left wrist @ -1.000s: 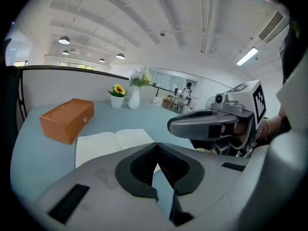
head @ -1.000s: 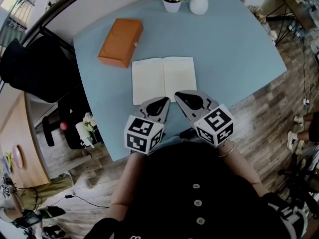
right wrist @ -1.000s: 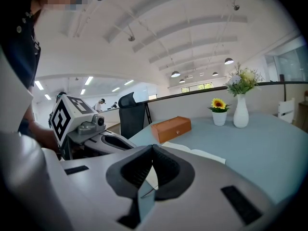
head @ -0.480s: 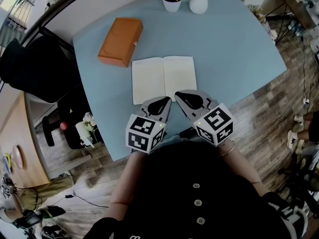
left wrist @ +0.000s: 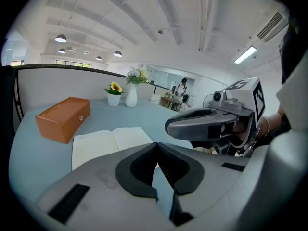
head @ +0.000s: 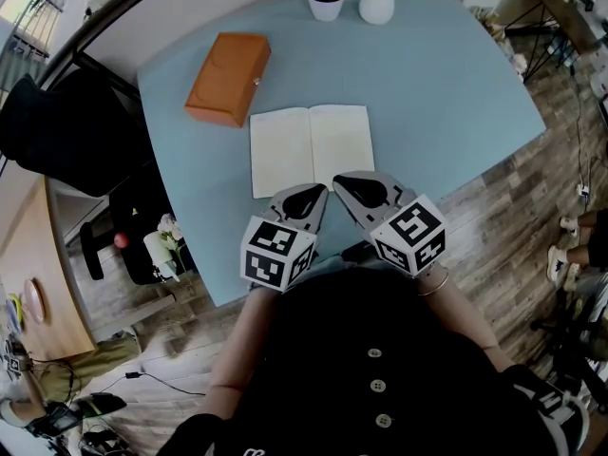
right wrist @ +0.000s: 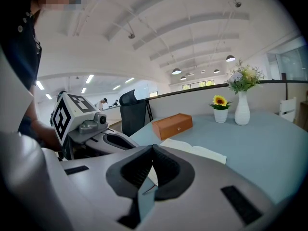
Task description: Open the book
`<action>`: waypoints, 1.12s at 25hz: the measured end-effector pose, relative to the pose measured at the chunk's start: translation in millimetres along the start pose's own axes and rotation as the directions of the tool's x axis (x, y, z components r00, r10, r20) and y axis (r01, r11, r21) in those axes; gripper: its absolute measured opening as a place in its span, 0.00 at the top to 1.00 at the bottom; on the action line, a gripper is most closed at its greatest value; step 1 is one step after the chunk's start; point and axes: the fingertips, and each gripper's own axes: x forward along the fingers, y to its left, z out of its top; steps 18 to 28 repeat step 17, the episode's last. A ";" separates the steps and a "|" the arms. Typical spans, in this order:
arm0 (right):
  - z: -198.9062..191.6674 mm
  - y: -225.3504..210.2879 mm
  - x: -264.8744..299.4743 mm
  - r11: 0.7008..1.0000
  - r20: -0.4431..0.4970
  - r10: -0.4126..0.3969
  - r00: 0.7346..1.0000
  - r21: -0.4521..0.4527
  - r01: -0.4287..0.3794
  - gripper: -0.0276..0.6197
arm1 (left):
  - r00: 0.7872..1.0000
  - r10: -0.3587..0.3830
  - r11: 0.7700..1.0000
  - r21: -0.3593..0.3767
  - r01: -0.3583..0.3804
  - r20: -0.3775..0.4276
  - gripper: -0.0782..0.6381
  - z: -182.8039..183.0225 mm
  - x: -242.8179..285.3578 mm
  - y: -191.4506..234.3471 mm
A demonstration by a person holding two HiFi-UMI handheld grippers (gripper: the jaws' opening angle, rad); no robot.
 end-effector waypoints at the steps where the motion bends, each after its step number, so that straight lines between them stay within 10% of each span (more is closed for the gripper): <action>1: -0.4 -0.1 -0.4 1.000 -0.002 0.000 1.000 0.001 0.000 0.96 | 1.000 0.000 1.000 0.004 0.000 -0.003 0.87 -0.5 0.0 -0.5; 28: -1.4 -0.3 1.7 1.000 -0.012 0.005 1.000 0.012 -0.005 0.96 | 1.000 -0.001 1.000 -0.012 0.001 -0.004 0.87 0.9 -0.1 4.6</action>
